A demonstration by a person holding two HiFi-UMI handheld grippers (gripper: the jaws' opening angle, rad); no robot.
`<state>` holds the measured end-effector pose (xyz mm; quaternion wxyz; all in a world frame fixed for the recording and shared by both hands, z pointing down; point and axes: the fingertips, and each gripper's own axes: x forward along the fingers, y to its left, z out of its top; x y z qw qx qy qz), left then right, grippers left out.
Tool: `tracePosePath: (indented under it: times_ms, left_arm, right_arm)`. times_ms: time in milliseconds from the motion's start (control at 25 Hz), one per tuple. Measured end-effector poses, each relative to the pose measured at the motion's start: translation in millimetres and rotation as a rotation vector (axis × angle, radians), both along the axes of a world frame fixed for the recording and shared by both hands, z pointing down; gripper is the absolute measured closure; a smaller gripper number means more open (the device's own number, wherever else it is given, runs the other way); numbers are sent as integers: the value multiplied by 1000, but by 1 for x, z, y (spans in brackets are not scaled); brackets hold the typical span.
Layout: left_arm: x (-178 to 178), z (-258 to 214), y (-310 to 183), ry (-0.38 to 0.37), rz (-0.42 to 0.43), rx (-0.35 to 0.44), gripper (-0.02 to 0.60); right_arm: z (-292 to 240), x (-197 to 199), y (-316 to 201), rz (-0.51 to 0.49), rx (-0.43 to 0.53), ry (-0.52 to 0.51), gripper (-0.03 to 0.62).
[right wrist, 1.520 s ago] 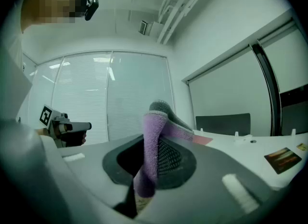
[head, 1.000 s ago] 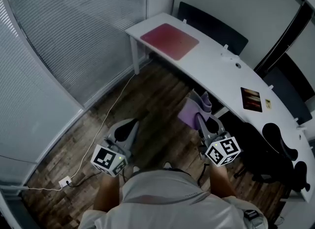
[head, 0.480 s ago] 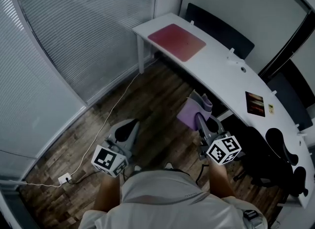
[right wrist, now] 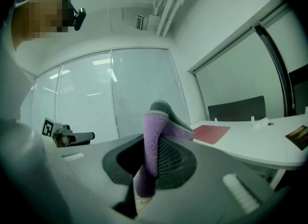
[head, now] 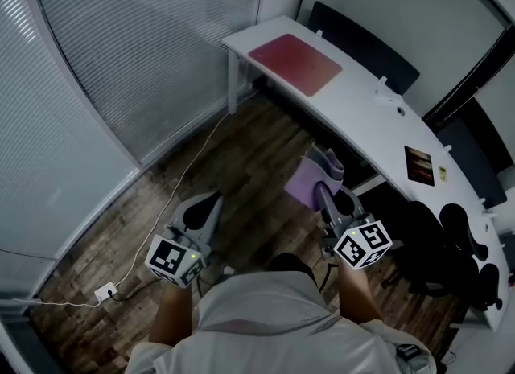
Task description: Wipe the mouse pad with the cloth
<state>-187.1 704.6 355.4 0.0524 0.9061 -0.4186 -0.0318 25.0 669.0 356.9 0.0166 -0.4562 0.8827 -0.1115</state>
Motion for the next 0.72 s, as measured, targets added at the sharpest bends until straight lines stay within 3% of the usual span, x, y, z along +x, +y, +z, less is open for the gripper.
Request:
tracePosePath:
  times_ms: [280, 720]
  left_arm:
    - [3, 17, -26, 6, 36, -35, 581]
    - [41, 8, -153, -51, 12, -10, 581]
  right_arm:
    - [20, 1, -18, 17, -50, 21, 548]
    - [25, 26, -158, -32, -43, -35, 548]
